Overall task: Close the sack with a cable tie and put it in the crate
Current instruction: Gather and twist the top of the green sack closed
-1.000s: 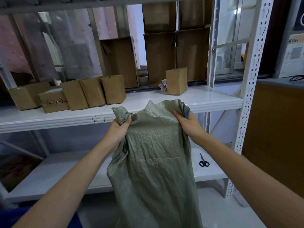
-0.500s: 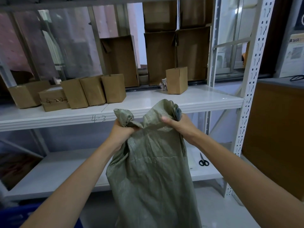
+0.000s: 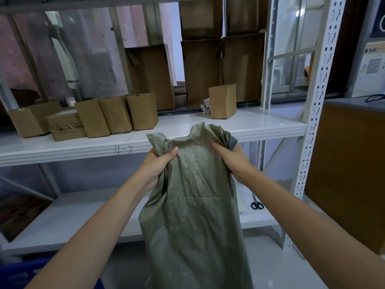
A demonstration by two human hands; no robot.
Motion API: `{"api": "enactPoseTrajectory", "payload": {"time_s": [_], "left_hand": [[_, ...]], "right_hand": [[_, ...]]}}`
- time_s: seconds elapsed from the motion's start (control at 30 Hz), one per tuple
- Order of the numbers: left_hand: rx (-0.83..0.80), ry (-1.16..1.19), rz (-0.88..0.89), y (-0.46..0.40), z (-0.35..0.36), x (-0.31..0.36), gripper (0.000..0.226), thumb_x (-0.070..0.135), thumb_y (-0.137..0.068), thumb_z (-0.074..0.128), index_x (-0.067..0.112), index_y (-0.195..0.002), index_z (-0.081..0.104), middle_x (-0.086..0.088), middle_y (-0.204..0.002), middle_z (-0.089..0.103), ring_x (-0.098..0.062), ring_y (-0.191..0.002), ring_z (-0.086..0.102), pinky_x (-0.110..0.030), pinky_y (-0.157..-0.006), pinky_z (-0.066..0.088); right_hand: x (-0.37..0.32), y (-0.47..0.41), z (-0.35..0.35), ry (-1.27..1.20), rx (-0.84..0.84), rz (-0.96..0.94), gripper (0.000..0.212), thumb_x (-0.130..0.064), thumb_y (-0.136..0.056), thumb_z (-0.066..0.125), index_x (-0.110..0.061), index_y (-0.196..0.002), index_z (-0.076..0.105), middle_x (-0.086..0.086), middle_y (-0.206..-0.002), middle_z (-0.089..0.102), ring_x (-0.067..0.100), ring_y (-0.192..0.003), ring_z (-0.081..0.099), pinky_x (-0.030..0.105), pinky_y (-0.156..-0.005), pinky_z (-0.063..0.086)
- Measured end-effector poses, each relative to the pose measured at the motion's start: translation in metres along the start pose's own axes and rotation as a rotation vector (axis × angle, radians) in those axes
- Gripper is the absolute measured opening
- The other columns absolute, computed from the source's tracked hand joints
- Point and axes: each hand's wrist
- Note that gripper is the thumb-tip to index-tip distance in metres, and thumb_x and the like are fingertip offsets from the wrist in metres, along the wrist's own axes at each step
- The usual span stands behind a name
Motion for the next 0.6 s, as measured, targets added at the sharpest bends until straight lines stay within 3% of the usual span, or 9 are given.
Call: {"api": "enactPoseTrajectory", "payload": {"time_s": [0.07,0.17,0.23,0.37,0.43,0.5,0.53,0.6], "left_hand": [[-0.011,-0.017,0.015,0.000,0.007,-0.002,0.033,0.028,-0.090,0.060,0.008,-0.116,0.058,-0.012,-0.118,0.065,-0.031,-0.117,0.057,-0.047,-0.106,0.041],[0.007,-0.094,0.013,0.002,0.016,-0.007,0.052,0.042,-0.094,0.049,0.010,-0.134,0.046,-0.001,-0.130,0.054,-0.022,-0.127,0.047,-0.032,-0.106,0.034],[0.026,-0.121,-0.011,0.001,0.019,-0.009,0.062,0.050,-0.093,0.045,0.013,-0.142,0.037,-0.001,-0.139,0.049,-0.022,-0.133,0.042,-0.032,-0.107,0.033],[0.080,-0.142,-0.025,0.003,0.024,-0.009,0.081,0.065,-0.084,0.046,0.014,-0.146,0.031,-0.005,-0.147,0.044,-0.027,-0.134,0.043,-0.043,-0.112,0.034],[0.093,-0.150,0.022,0.006,0.030,-0.011,0.076,0.061,-0.085,0.048,0.013,-0.142,0.037,-0.004,-0.143,0.047,-0.025,-0.131,0.045,-0.035,-0.107,0.036],[0.069,-0.147,0.105,0.012,0.035,-0.012,0.056,0.046,-0.086,0.058,0.015,-0.132,0.048,-0.002,-0.127,0.058,-0.019,-0.121,0.054,-0.023,-0.094,0.041],[0.038,-0.128,0.150,0.016,0.036,-0.012,0.041,0.034,-0.083,0.066,0.017,-0.119,0.056,0.003,-0.113,0.064,-0.013,-0.109,0.061,-0.018,-0.085,0.045],[-0.015,-0.049,0.195,0.019,0.036,-0.015,0.029,0.019,-0.070,0.078,0.017,-0.096,0.066,0.011,-0.092,0.073,-0.007,-0.089,0.070,-0.016,-0.071,0.053]], "right_hand": [[0.001,0.000,0.004,0.034,-0.001,0.017,0.017,-0.033,-0.098,0.050,-0.031,-0.112,0.058,-0.015,-0.098,0.062,0.006,-0.095,0.059,0.027,-0.089,0.046],[0.003,0.002,0.008,0.075,-0.011,-0.018,0.034,-0.026,-0.103,0.039,-0.018,-0.134,0.050,-0.013,-0.106,0.056,0.005,-0.098,0.050,0.015,-0.085,0.036],[0.002,0.002,0.010,0.077,-0.005,-0.033,0.036,-0.021,-0.104,0.037,-0.011,-0.136,0.049,-0.007,-0.113,0.052,0.006,-0.104,0.046,0.008,-0.078,0.034],[0.004,0.003,0.022,0.099,-0.011,-0.042,0.027,-0.022,-0.103,0.038,-0.017,-0.122,0.057,-0.004,-0.108,0.058,0.007,-0.097,0.055,0.014,-0.080,0.044],[0.007,0.004,0.029,0.098,-0.010,-0.048,0.020,-0.021,-0.103,0.039,-0.021,-0.110,0.057,-0.005,-0.102,0.061,0.004,-0.090,0.058,0.007,-0.072,0.046],[0.009,0.004,0.032,0.087,-0.021,-0.045,0.018,-0.018,-0.102,0.041,-0.021,-0.107,0.058,-0.003,-0.100,0.064,0.004,-0.087,0.060,0.010,-0.077,0.050],[0.011,0.003,0.032,0.085,-0.027,-0.042,0.017,-0.017,-0.101,0.043,-0.021,-0.104,0.060,-0.003,-0.097,0.065,0.003,-0.085,0.060,0.015,-0.080,0.052],[0.010,0.005,0.033,0.047,-0.040,-0.018,0.016,-0.020,-0.099,0.049,-0.025,-0.091,0.062,-0.009,-0.086,0.066,-0.002,-0.077,0.060,0.011,-0.071,0.053]]}}
Point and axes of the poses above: each hand's wrist, its own y-axis away from the middle knuckle, its own z-axis out of the palm, x = y × z
